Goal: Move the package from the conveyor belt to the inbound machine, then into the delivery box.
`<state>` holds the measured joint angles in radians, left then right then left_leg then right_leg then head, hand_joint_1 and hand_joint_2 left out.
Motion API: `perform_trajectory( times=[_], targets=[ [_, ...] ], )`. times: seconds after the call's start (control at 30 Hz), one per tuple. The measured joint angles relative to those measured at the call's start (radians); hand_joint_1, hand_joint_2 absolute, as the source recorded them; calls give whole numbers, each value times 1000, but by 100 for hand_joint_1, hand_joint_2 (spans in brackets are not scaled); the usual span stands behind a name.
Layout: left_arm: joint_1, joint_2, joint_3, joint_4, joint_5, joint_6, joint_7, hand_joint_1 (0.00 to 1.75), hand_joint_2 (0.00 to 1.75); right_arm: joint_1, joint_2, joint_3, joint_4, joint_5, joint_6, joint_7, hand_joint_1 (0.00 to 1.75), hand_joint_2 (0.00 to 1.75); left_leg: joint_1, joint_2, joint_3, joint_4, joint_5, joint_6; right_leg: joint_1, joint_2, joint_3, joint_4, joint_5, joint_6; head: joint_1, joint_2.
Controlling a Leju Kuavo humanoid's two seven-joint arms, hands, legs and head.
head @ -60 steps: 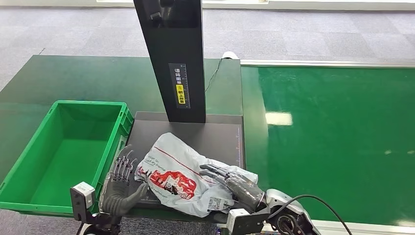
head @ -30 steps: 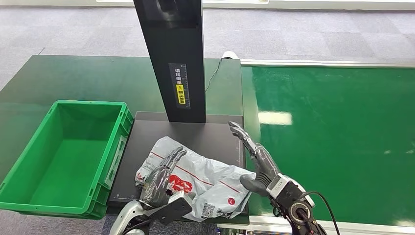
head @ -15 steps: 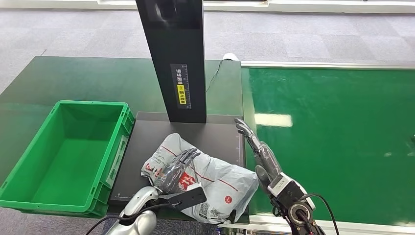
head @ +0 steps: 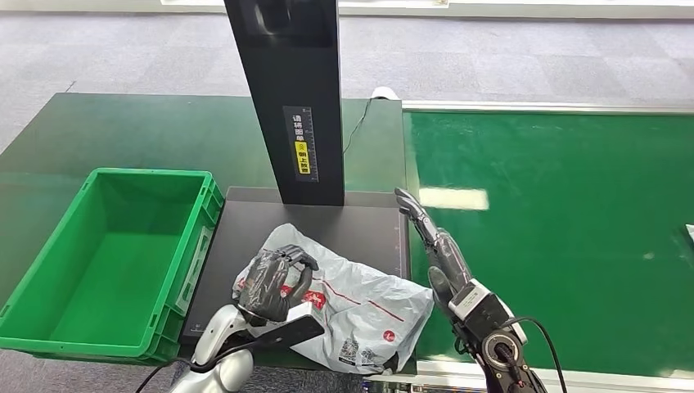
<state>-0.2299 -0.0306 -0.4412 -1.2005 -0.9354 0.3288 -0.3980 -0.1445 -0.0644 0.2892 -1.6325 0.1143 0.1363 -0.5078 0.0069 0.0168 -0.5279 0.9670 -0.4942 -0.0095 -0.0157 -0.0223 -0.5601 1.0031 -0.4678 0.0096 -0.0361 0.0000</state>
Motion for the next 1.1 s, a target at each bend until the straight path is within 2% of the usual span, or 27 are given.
perform_trajectory(
  times=[0.3,0.47,0.5,0.53,0.6,0.63,0.67,0.73,0.83,0.93,1.1],
  targets=[
    [69,12,38,-190,127,257,-174,175,175,-2,-1,0,0,-21,-9,-8,0,0,0,0,-2,0,0,0,0,0,-3,0,0,0,0,0],
    [111,16,64,-291,156,325,-216,175,175,1,-2,0,0,-27,-11,-8,0,0,0,0,-2,0,0,0,0,0,-3,0,0,0,0,0],
    [120,17,69,-308,161,323,-218,163,175,3,-2,1,0,-27,-11,-8,0,0,0,0,-2,0,0,0,0,0,-3,0,0,0,0,0],
    [128,18,73,-323,165,316,-216,136,175,5,-3,1,0,-28,-11,-8,0,0,0,0,-2,0,0,0,0,0,-3,0,0,0,0,0],
    [142,23,79,-346,178,256,-196,49,175,11,-4,1,0,-28,-11,-8,0,0,0,0,-2,0,0,0,0,0,-3,0,0,0,0,0],
    [146,27,79,-354,185,196,-179,17,175,13,-5,1,0,-27,-11,-9,0,0,0,0,-2,0,0,0,0,0,-3,0,0,0,0,0],
    [150,32,80,-359,192,120,-163,0,175,14,-5,1,0,-27,-9,-9,0,0,0,0,-2,0,0,0,0,0,-3,0,0,0,0,0],
    [161,41,78,-363,202,-19,-142,0,175,15,-6,1,0,-24,-3,-11,0,0,0,1,-2,0,0,0,0,0,-3,0,0,0,0,0],
    [177,48,76,-365,242,-135,-146,0,175,16,-7,1,0,-17,8,-13,0,0,0,2,-2,0,0,0,0,1,-3,0,0,0,0,0],
    [190,56,76,-372,287,-192,-158,0,175,17,-8,1,0,-14,13,-14,0,0,0,1,-2,0,0,0,0,1,-3,0,0,0,0,0],
    [199,66,77,-383,308,-218,-162,0,175,17,-9,1,0,-12,14,-14,0,0,0,1,-2,0,0,0,0,1,-3,0,0,0,0,0]
  ],
)
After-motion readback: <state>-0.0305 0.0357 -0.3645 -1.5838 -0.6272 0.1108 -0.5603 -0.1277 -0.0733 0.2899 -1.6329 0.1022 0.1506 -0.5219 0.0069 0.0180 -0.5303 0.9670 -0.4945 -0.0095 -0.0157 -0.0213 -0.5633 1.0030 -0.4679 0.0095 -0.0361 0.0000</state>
